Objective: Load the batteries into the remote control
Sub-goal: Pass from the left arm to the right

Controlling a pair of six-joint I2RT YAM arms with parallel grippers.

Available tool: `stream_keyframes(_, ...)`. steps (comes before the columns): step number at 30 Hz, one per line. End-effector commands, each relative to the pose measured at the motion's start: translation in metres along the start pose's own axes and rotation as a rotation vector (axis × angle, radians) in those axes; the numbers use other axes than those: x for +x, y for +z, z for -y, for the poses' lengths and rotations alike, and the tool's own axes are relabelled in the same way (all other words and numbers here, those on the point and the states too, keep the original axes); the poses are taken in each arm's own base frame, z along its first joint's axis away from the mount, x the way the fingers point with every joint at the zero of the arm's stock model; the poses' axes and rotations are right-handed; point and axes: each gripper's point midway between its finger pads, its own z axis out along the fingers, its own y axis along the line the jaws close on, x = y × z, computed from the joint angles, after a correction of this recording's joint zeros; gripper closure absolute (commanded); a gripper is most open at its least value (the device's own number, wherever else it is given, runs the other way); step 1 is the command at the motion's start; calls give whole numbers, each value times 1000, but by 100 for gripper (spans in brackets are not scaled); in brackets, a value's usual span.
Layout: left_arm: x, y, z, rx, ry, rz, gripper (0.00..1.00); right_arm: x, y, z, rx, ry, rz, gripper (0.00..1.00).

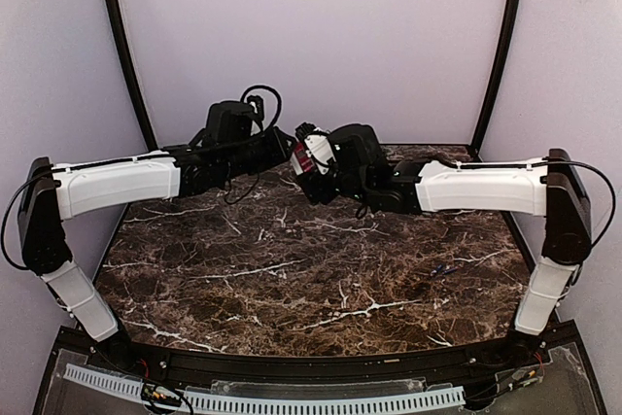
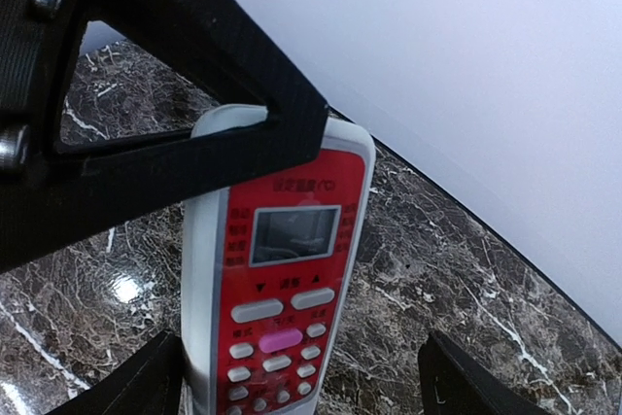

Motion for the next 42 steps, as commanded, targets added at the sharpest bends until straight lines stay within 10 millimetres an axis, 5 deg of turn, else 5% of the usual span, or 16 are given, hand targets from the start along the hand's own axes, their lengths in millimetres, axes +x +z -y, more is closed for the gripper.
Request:
stream_keyframes(1, -2, -3, -12, -76, -84, 5, 99, 6, 12, 4, 99, -90, -51, 19)
stream_keyframes(19, -5, -16, -14, -35, -380, -2, 100, 17, 18, 0, 302, -375, -14, 46)
stream_keyframes(31, -7, -19, -9, 13, -419, -8, 99, 19, 17, -2, 341, -492, 4, 79)
stream_keyframes(33, -9, -20, -8, 21, -411, -2, 90, 18, 15, -1, 347, -483, 11, 83)
stream_keyframes(36, -17, -23, -4, 42, -371, 20, 58, 14, 11, 1, 343, -455, 26, 88)
stream_keyframes(42, -44, -42, 11, 153, -255, 92, 10, 9, 0, 15, 269, -299, 36, 100)
